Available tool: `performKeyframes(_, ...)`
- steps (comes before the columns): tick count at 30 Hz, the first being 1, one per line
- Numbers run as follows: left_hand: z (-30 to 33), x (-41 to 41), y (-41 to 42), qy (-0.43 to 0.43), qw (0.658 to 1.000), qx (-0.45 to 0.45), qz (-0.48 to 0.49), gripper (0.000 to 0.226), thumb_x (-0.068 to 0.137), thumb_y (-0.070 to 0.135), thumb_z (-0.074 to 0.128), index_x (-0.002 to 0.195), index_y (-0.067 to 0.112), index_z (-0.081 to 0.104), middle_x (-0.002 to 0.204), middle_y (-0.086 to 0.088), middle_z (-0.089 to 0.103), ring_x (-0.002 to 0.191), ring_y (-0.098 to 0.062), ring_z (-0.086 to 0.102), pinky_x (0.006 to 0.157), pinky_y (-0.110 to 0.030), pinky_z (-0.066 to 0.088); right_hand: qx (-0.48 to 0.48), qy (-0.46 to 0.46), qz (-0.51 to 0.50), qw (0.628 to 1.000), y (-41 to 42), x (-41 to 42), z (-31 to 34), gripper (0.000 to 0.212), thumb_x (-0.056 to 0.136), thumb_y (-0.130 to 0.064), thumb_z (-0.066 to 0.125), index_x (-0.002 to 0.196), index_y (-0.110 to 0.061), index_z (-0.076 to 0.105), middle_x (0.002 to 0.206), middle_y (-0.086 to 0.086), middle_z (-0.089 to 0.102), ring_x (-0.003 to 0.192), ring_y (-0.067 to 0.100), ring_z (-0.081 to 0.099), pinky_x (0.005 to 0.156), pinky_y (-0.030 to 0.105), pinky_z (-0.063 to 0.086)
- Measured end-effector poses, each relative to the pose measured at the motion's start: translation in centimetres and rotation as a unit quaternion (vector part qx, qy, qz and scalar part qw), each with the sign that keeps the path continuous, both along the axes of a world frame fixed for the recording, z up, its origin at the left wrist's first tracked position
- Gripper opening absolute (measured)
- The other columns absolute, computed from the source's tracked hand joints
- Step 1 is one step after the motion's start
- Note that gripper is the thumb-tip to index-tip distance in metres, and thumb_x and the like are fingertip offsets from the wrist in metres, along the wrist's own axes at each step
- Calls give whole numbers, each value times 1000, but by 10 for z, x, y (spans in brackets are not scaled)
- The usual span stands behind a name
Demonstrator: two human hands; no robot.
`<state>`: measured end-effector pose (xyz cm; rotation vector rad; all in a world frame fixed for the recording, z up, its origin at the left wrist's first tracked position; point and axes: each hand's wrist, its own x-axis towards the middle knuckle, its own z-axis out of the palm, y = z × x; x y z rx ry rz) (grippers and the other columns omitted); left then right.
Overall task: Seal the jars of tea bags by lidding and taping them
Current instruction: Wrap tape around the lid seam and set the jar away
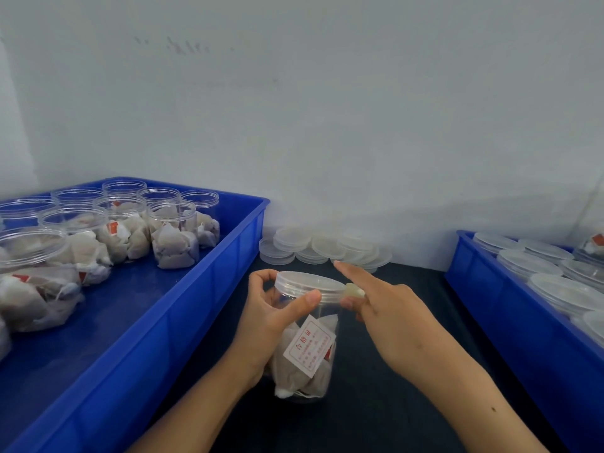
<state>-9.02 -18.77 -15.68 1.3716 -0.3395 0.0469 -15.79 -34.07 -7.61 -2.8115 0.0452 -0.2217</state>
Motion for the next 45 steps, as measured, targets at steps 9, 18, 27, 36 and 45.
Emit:
performKeyframes(9, 3, -5, 1, -45, 998, 34, -10, 45, 86, 61, 51, 102, 19, 42, 98, 0, 63, 80, -4, 67, 68, -20, 53, 133, -26, 32, 990, 0, 3, -11, 39, 103, -31, 40, 137, -49, 45, 73, -19, 46, 68, 4, 53, 59, 14, 41)
performKeyframes(18, 3, -18, -10, -106, 975, 130, 149, 77, 77, 80, 39, 138, 33, 40, 96, 21, 63, 91, 15, 58, 73, -10, 46, 137, -61, 21, 988, 21, 0, -17, 38, 102, -36, 39, 138, -48, 42, 99, -14, 60, 72, 2, 52, 59, 11, 41)
performKeyframes(27, 8, -7, 0, -47, 990, 85, 106, 76, 50, 72, 70, 116, 39, 50, 101, 14, 66, 86, 5, 66, 66, -15, 52, 211, 31, 44, 976, 18, -3, -14, 48, 99, -53, 36, 144, -56, 21, 80, -7, 67, 42, 0, 56, 56, 18, 52)
performKeyframes(36, 14, 0, 4, -26, 994, 71, 78, 79, 44, 66, 71, 113, 33, 52, 102, 9, 65, 82, 9, 63, 62, -11, 49, 101, -54, 0, 993, 0, -9, 5, 26, 91, -56, 48, 109, -43, 61, 95, -19, 64, 83, 2, 60, 78, 27, 51)
performKeyframes(45, 11, 0, 4, 6, 999, 30, 36, 75, 45, 59, 76, 112, 31, 58, 93, 17, 70, 84, 2, 67, 65, -16, 51, -7, -42, -29, 999, 0, -6, 5, 39, 95, -57, 42, 133, -51, 47, 126, -17, 61, 111, 12, 59, 89, 32, 50)
